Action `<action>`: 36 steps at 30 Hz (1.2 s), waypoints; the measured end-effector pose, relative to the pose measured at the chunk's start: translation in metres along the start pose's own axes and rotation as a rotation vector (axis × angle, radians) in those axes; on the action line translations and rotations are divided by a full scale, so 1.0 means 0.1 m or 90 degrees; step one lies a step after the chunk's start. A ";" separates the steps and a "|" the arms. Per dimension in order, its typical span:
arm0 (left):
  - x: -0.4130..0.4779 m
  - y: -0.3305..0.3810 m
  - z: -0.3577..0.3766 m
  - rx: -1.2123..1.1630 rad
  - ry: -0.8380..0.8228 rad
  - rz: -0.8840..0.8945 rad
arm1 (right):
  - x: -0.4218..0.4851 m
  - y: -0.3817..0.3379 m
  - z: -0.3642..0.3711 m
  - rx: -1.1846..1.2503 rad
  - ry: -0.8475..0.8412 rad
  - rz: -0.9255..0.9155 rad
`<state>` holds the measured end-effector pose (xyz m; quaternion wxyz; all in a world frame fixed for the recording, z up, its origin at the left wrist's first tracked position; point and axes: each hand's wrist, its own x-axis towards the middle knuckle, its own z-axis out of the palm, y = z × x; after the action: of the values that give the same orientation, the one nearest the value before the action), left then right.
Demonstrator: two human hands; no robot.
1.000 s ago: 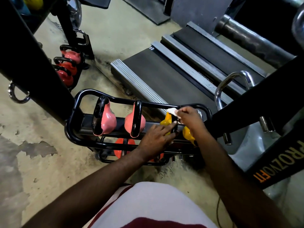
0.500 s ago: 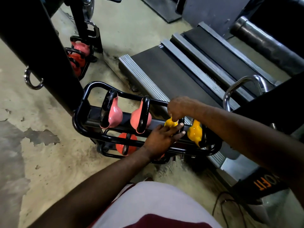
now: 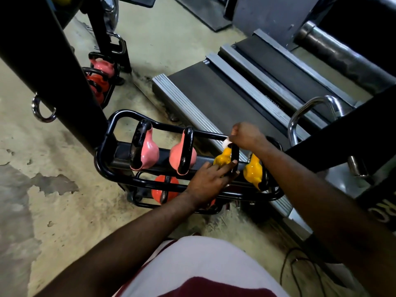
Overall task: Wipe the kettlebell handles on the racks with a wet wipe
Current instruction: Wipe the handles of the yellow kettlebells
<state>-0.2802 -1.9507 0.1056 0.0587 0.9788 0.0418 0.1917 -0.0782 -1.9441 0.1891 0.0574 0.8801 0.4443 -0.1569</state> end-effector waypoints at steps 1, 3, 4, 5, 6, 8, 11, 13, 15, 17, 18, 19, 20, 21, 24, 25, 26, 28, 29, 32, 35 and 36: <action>-0.01 0.00 -0.01 0.001 0.007 0.000 | -0.04 0.05 0.08 0.099 0.019 0.058; -0.04 0.02 -0.01 -0.001 0.021 -0.003 | -0.20 0.11 0.26 0.404 0.036 0.177; -0.05 0.03 0.00 0.000 0.025 -0.005 | -0.30 0.11 0.33 0.597 0.029 0.233; -0.05 0.02 0.01 0.003 0.022 -0.008 | -0.40 0.11 0.40 0.758 0.008 0.278; -0.05 0.01 0.02 0.005 0.016 -0.011 | -0.51 0.11 0.46 0.867 -0.024 0.306; -0.05 -0.01 0.05 0.004 -0.008 -0.020 | -0.71 0.15 0.59 0.977 -0.092 0.326; -0.04 -0.01 0.03 -0.069 -0.004 -0.036 | -0.92 0.25 0.72 1.068 -0.132 0.336; 0.03 -0.03 -0.06 -0.179 0.068 -0.096 | -0.91 0.24 0.70 1.097 -0.143 0.340; 0.20 -0.16 -0.18 -0.281 0.124 -0.219 | -0.79 0.13 0.61 1.096 -0.144 0.329; 0.46 -0.33 -0.24 -0.340 0.110 -0.323 | -0.67 0.04 0.54 1.106 -0.130 0.342; 0.60 -0.41 -0.26 -0.362 0.081 -0.348 | -0.65 0.02 0.54 1.114 -0.130 0.342; 0.72 -0.47 -0.26 -0.383 0.046 -0.354 | -0.68 0.02 0.56 1.117 -0.133 0.339; 0.83 -0.52 -0.25 -0.401 0.003 -0.350 | -0.73 0.03 0.61 1.120 -0.136 0.336; 0.92 -0.56 -0.23 -0.414 -0.046 -0.341 | -0.83 0.06 0.67 1.123 -0.133 0.331; 1.11 -0.66 -0.19 -0.462 -0.200 -0.332 | -1.07 0.11 0.83 1.139 -0.086 0.295; 1.15 -0.70 -0.19 -0.505 -0.242 -0.336 | -1.09 0.11 0.85 1.136 -0.050 0.288; 1.17 -0.75 -0.18 -0.551 -0.272 -0.340 | -1.08 0.09 0.85 1.135 -0.013 0.280; 1.19 -0.82 -0.18 -0.613 -0.295 -0.352 | -0.99 0.04 0.78 1.117 0.029 0.269; 1.20 -0.83 -0.18 -0.624 -0.295 -0.357 | -0.94 0.02 0.73 1.110 0.036 0.269; 1.21 -0.86 -0.11 -0.576 -0.298 -0.350 | -0.81 -0.01 0.63 1.095 0.041 0.276; 1.20 -0.87 -0.03 -0.544 -0.299 -0.354 | -0.89 -0.01 0.75 0.977 0.132 0.253; 1.20 -0.87 0.00 -0.544 -0.298 -0.357 | -0.98 -0.02 0.83 0.908 0.195 0.231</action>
<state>-0.1751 -1.8523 0.1389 0.5064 0.8359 0.2049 -0.0533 -0.1526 -2.0379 0.1424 -0.5641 0.7753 0.0858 -0.2706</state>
